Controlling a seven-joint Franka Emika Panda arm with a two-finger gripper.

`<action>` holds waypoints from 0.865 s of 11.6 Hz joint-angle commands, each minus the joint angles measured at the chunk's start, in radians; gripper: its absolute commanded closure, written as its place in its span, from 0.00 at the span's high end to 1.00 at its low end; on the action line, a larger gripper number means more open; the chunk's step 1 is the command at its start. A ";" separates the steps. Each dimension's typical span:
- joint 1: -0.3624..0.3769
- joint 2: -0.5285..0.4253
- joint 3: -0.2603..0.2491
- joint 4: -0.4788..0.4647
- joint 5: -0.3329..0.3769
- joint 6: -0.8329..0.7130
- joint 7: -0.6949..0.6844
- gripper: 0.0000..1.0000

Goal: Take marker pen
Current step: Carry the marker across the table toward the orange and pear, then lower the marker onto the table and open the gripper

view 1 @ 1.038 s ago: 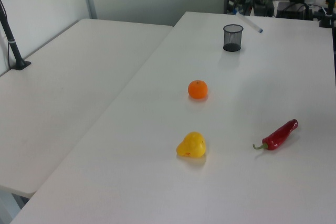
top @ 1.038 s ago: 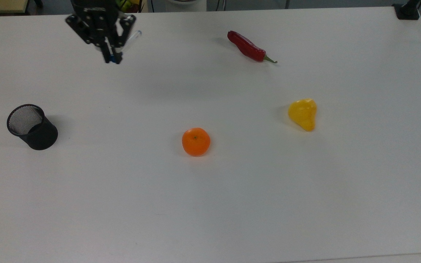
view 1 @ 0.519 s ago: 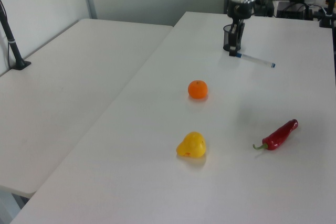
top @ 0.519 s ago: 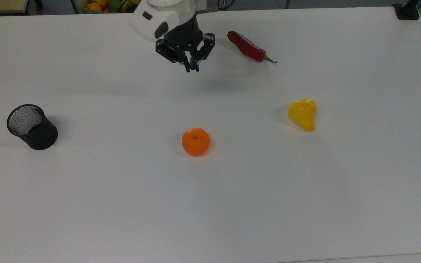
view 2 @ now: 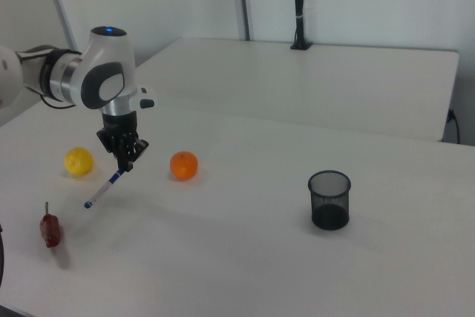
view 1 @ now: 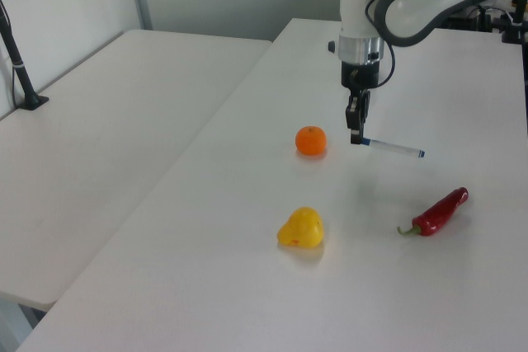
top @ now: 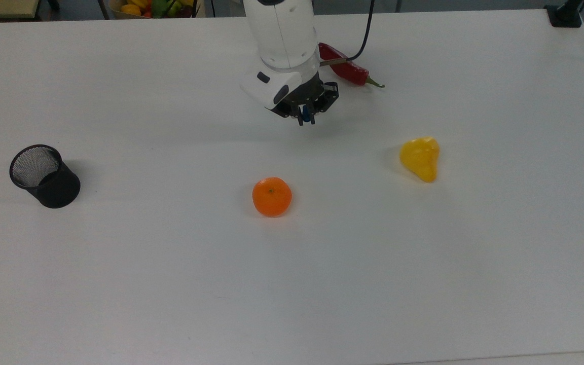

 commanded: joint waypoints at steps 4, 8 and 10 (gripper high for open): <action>0.017 0.042 0.013 -0.028 -0.005 0.116 0.025 0.42; 0.011 0.028 0.013 -0.020 -0.025 0.110 0.026 1.00; 0.001 -0.006 0.007 -0.019 -0.026 0.099 0.026 1.00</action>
